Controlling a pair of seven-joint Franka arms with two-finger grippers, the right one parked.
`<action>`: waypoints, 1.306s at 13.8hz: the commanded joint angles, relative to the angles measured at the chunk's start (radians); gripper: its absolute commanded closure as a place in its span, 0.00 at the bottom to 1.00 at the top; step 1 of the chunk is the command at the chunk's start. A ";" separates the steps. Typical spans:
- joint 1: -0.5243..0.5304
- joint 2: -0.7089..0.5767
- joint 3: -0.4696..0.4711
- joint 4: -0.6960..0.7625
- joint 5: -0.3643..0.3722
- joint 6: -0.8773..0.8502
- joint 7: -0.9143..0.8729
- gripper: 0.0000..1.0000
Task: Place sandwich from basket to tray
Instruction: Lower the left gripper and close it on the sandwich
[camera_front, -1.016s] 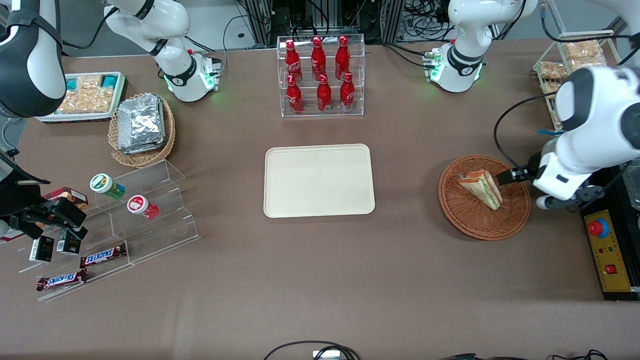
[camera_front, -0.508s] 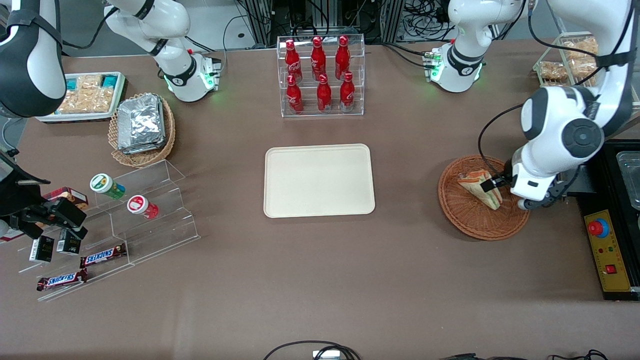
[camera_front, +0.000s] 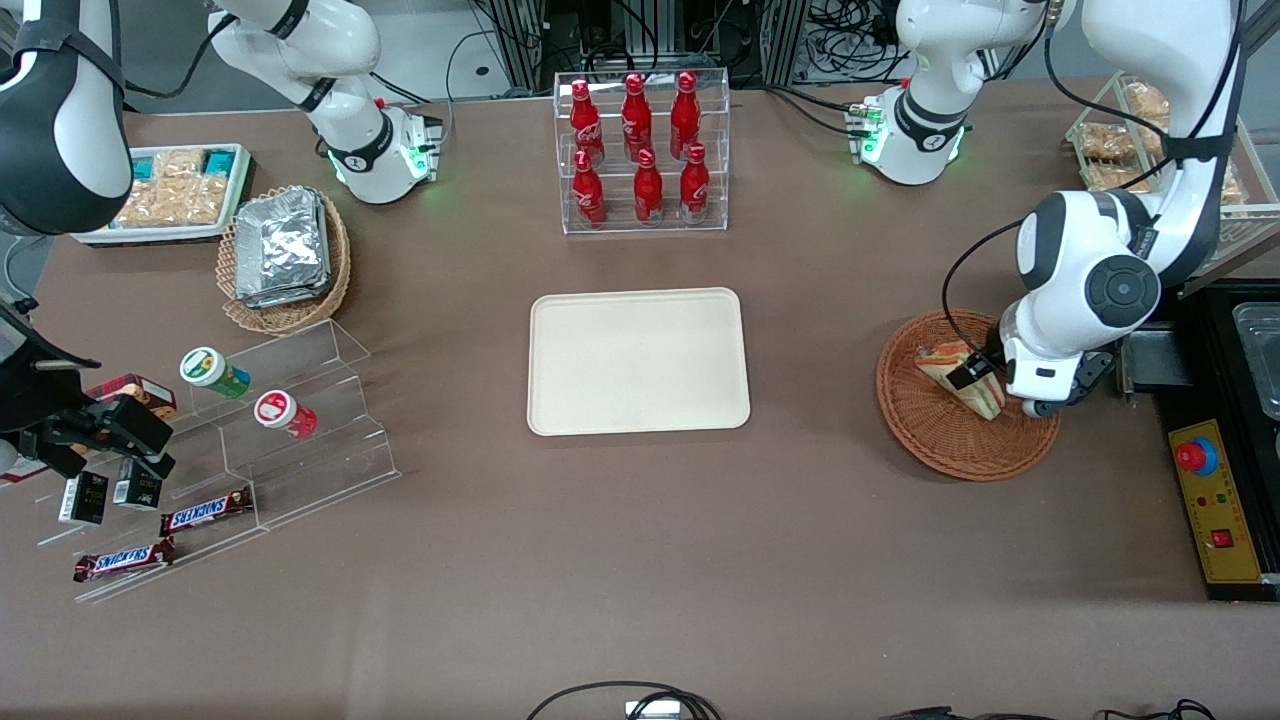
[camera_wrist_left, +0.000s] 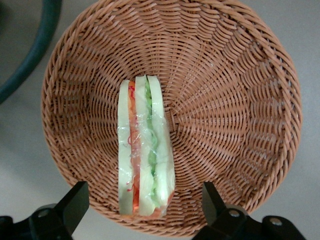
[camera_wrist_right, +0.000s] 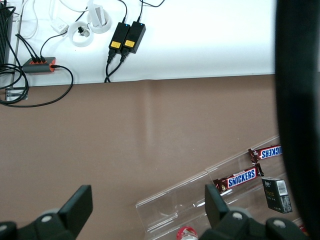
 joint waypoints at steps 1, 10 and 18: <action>-0.011 0.013 0.006 -0.033 0.017 0.058 -0.064 0.00; -0.014 0.089 0.006 -0.110 0.140 0.198 -0.195 0.01; -0.014 0.075 0.004 -0.089 0.138 0.164 -0.219 1.00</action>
